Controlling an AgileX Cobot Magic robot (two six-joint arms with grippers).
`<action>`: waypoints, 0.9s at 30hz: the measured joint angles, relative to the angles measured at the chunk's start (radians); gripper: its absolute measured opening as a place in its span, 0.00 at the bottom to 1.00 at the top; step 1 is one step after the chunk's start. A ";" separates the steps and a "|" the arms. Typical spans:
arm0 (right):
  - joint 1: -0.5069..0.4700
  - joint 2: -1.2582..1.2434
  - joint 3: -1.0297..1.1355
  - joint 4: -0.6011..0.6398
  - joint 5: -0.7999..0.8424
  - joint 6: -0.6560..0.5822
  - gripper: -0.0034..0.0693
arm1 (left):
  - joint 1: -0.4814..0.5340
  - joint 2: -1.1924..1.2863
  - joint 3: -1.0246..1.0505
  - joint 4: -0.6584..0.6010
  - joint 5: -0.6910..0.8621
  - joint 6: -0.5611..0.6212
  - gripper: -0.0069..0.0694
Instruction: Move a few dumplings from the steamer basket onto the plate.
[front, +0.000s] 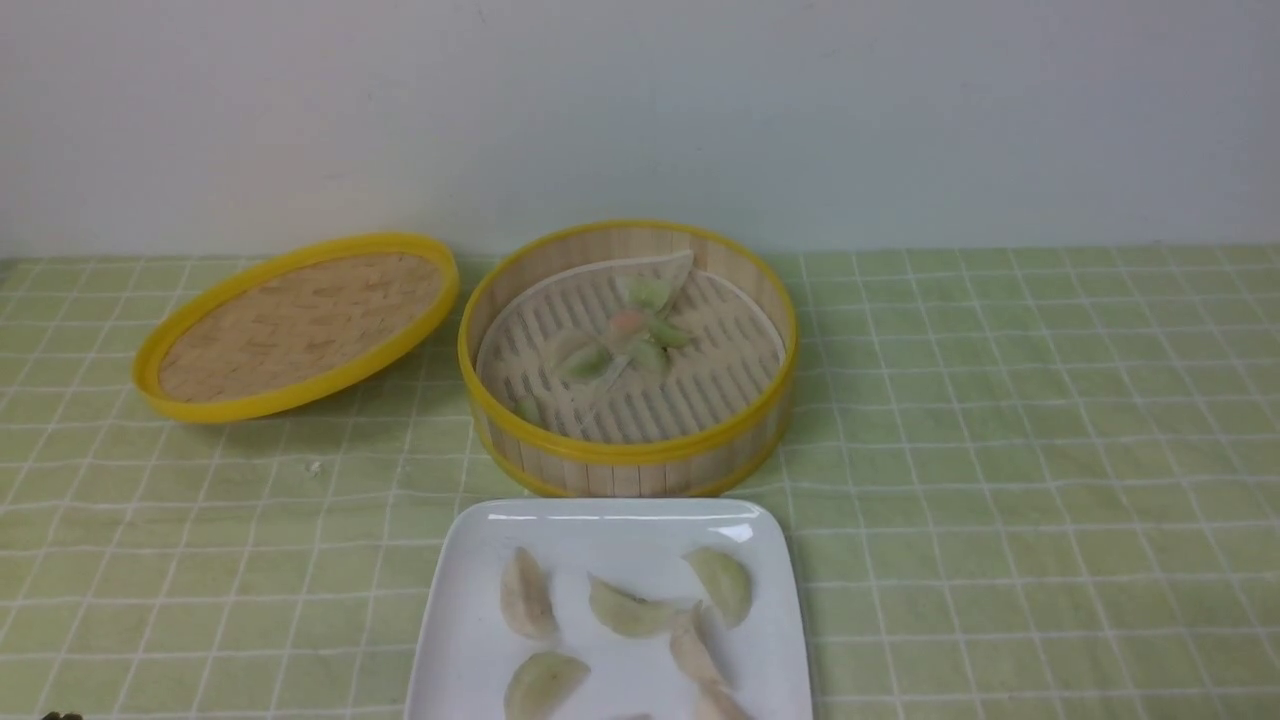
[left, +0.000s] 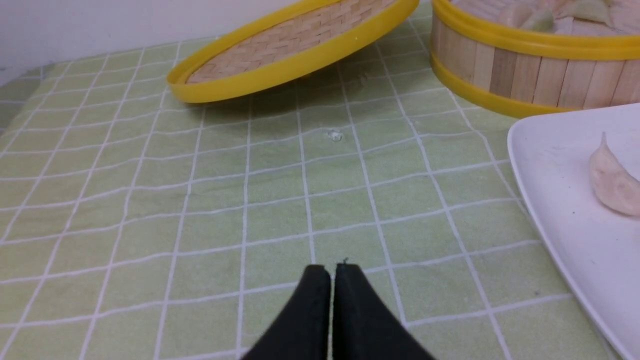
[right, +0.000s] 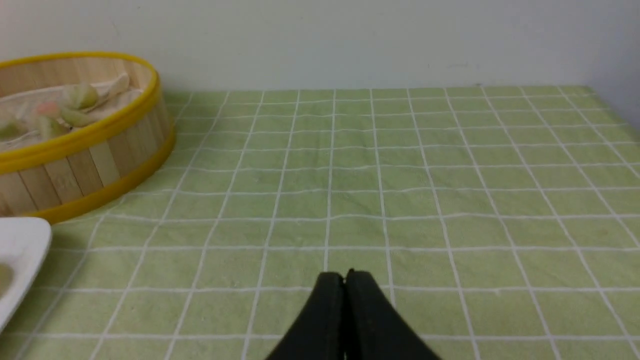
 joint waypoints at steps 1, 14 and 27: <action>0.000 0.000 0.000 0.000 0.000 0.000 0.03 | 0.000 0.000 0.000 0.000 0.000 0.000 0.08; 0.000 0.000 0.000 0.000 0.000 0.000 0.03 | 0.000 0.000 0.000 0.000 0.000 0.000 0.08; 0.000 0.000 0.000 0.000 0.000 0.027 0.03 | 0.000 0.000 0.000 0.000 0.000 0.000 0.08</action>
